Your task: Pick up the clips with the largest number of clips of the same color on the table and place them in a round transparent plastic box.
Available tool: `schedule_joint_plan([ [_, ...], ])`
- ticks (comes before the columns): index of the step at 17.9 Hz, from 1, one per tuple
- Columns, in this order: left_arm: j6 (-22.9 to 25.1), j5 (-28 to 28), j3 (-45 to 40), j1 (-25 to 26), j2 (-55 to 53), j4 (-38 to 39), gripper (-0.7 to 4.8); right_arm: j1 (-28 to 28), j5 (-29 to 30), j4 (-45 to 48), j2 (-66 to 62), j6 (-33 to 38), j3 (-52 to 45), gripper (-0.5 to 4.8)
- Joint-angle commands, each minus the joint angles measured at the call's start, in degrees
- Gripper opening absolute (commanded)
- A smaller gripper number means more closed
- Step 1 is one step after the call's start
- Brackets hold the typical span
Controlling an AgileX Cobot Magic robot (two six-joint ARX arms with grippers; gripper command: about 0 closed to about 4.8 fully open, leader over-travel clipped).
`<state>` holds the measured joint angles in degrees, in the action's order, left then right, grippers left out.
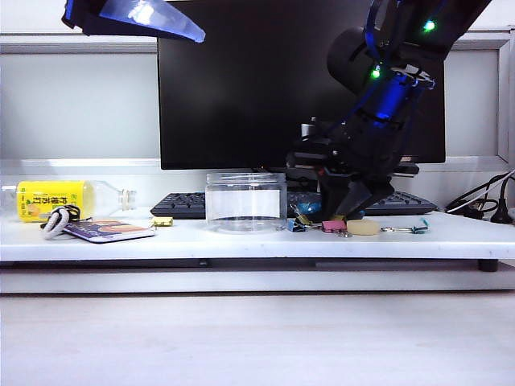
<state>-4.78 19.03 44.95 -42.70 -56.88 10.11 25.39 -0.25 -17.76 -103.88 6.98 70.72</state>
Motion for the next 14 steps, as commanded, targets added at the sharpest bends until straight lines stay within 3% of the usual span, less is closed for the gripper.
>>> schedule_joint_plan([
  [1,-0.15,0.11,0.35,-0.07,0.13,-0.35,3.13,0.04,1.68,-3.41,-0.04,0.28,-0.31,1.07],
  [3,-0.17,0.17,0.35,-0.07,0.13,-0.28,3.13,0.04,1.88,-3.52,0.37,0.28,-0.31,0.88],
  [12,-0.20,0.33,0.35,-0.07,0.15,1.20,3.13,0.04,1.95,-7.85,5.05,-1.25,4.35,0.89],
  [14,-0.15,0.26,0.35,-0.07,0.13,2.40,3.13,0.04,5.27,-9.25,5.03,-1.22,7.52,0.89],
])
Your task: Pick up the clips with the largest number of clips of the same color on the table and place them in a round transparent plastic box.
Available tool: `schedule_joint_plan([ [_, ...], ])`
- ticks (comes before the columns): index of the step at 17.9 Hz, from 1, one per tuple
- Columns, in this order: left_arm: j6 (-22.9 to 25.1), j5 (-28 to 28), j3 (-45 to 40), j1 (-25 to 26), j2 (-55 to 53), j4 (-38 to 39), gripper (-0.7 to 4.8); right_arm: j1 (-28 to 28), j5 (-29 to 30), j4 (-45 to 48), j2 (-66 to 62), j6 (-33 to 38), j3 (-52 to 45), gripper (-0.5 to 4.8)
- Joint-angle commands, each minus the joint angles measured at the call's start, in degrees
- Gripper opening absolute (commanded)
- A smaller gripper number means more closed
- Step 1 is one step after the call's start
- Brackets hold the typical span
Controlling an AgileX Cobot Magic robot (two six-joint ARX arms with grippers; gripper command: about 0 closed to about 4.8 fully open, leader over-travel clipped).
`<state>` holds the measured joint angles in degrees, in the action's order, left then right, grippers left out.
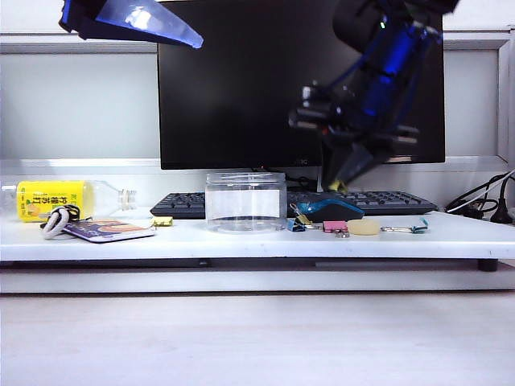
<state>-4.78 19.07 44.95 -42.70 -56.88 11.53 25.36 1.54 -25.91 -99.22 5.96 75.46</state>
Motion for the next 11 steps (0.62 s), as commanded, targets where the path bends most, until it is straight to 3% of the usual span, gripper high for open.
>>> schedule_joint_plan([
  [1,0.37,-0.63,0.35,-0.07,0.15,1.60,3.13,0.07,4.94,-1.16,0.37,-0.04,3.67,0.89],
  [3,2.54,-6.43,0.35,0.00,0.15,3.37,3.13,0.07,9.73,-1.99,0.37,0.35,5.73,0.89],
  [5,3.93,-8.74,0.35,0.00,0.13,4.48,3.13,0.07,15.26,-2.21,0.37,0.85,7.08,0.89],
  [9,4.44,-9.01,0.35,0.00,0.13,4.02,3.13,0.07,27.19,0.79,0.31,4.15,7.87,0.89],
  [11,5.31,-9.03,0.35,0.00,0.13,3.80,3.13,0.13,28.85,2.23,0.28,4.57,7.87,0.89],
])
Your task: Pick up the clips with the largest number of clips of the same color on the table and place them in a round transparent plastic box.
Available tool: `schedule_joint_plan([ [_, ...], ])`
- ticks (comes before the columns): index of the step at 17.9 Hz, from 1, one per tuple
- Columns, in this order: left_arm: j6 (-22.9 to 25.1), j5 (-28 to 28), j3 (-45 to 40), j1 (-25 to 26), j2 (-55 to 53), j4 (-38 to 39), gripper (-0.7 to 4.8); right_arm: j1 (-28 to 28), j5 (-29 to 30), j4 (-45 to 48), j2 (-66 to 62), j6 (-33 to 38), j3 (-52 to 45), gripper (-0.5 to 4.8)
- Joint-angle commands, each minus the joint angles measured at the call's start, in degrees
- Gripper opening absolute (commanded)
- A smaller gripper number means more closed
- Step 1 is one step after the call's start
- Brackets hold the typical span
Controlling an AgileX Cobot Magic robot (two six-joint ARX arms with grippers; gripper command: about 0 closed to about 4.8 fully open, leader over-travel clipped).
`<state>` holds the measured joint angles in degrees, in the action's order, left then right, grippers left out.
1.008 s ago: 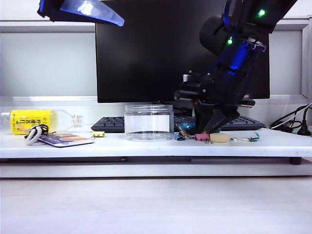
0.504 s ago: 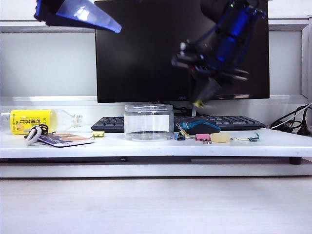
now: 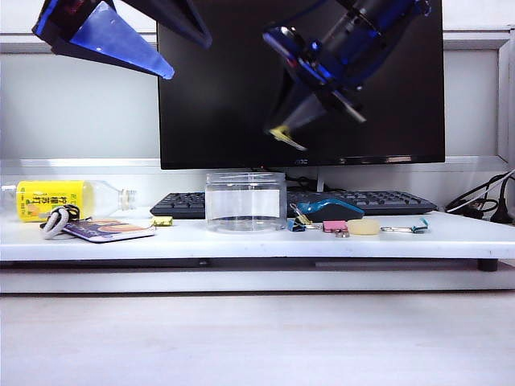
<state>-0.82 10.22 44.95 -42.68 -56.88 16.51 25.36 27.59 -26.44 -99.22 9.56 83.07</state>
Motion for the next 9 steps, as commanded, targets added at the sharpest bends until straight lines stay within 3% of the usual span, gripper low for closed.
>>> schedule_joint_plan([
  [1,1.73,-0.15,0.35,-0.02,0.15,-1.33,3.13,0.48,3.02,3.17,0.22,0.96,0.26,0.89],
  [9,1.73,-0.15,0.35,-0.02,0.13,-2.29,3.13,2.78,3.63,6.75,-3.52,0.94,0.22,0.89],
])
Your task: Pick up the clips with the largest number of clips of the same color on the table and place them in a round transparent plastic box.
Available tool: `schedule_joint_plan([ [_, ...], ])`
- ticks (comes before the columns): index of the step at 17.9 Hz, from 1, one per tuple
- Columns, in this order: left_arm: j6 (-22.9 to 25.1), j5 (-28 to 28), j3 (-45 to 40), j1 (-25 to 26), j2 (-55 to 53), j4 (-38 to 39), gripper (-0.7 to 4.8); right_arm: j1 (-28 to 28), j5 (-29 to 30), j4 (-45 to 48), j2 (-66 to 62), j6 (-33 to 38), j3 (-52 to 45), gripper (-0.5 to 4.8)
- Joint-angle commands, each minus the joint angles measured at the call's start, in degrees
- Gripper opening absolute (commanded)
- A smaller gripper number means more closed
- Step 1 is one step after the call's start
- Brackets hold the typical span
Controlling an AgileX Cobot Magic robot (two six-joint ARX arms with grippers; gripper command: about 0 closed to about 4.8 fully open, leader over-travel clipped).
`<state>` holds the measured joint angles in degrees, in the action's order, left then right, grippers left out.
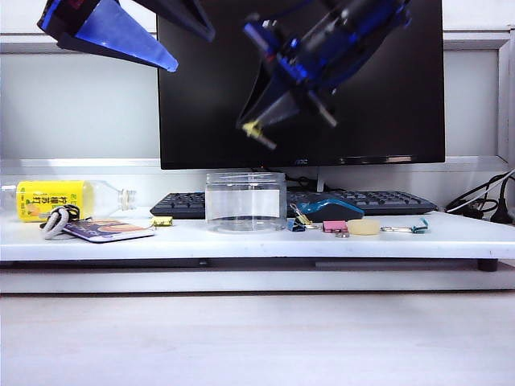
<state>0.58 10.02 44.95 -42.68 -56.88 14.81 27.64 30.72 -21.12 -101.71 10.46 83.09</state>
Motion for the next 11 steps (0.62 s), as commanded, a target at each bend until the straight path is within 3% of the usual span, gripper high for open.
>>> schedule_joint_plan([
  [1,0.31,0.04,0.35,-0.02,0.13,-0.52,3.13,0.70,0.44,2.10,-1.86,-0.07,0.22,0.89],
  [11,0.26,0.07,0.35,-0.02,0.13,-0.31,3.13,0.72,-1.11,2.80,-2.69,-1.84,0.20,0.99],
])
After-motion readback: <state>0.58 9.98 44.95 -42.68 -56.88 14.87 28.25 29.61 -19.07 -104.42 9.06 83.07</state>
